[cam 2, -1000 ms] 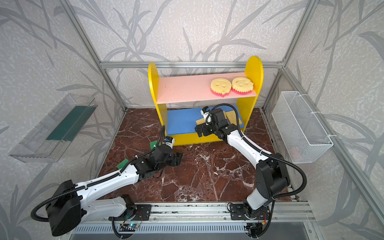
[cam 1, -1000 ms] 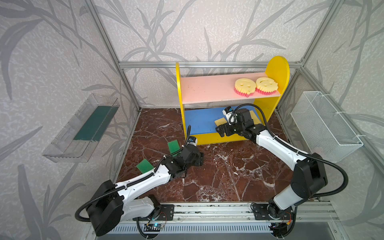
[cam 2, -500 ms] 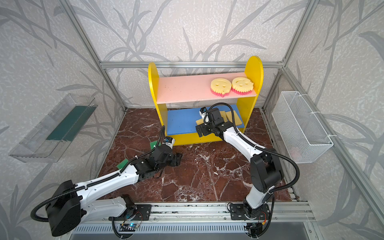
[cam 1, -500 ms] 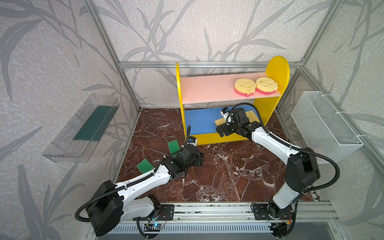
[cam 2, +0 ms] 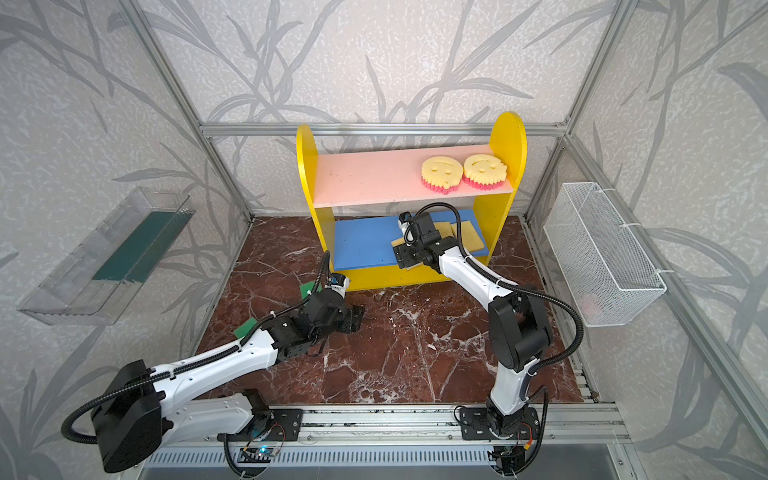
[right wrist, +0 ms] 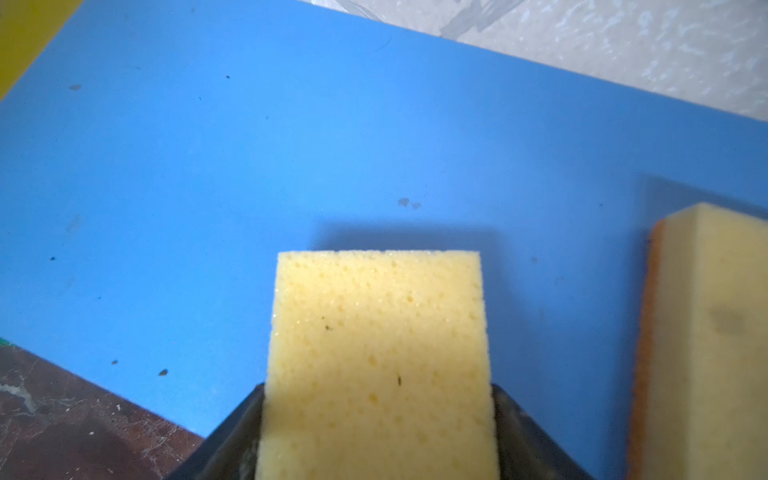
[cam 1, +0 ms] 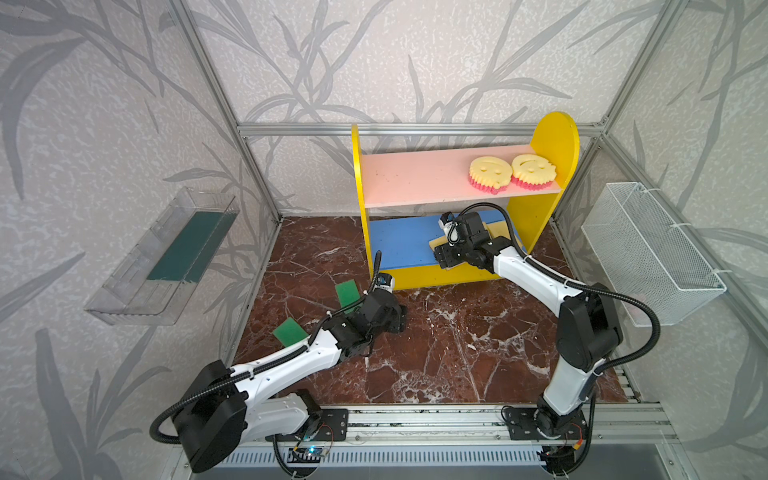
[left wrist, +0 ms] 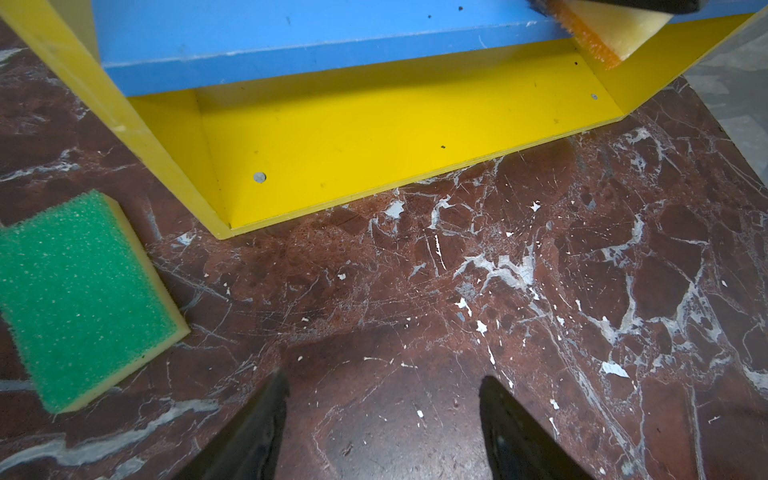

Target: Place and organize the cleaning sponges onto the shelf

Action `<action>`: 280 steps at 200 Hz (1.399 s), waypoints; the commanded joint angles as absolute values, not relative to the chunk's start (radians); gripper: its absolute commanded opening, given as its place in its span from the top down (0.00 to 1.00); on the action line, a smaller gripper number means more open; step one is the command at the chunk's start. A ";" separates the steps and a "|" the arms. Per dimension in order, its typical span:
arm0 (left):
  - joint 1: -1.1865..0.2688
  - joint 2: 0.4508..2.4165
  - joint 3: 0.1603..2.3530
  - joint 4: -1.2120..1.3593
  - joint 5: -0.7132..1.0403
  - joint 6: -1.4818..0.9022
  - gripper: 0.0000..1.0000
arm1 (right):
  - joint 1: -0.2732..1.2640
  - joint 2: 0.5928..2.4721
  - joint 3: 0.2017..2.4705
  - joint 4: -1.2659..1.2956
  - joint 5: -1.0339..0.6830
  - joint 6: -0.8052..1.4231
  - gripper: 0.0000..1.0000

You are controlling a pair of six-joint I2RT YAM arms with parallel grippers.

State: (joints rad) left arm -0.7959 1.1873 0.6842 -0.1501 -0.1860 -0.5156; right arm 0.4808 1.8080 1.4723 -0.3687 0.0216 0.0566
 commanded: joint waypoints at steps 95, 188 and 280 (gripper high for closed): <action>-0.779 1.187 0.689 -0.161 -0.208 -0.501 0.26 | 0.473 1.929 1.616 -0.384 0.267 0.178 0.27; -0.775 1.203 0.686 -0.145 -0.193 -0.508 0.26 | 0.443 1.883 1.558 -0.396 0.377 0.224 0.25; -0.775 1.210 0.684 -0.140 -0.185 -0.517 0.26 | 0.414 1.840 1.528 -0.396 0.339 0.220 0.14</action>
State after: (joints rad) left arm -0.7784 1.2057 0.6842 -0.1448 -0.1806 -0.5083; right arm 0.4202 1.8809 1.5406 -0.3691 0.3325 0.2173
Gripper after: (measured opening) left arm 0.743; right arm 0.832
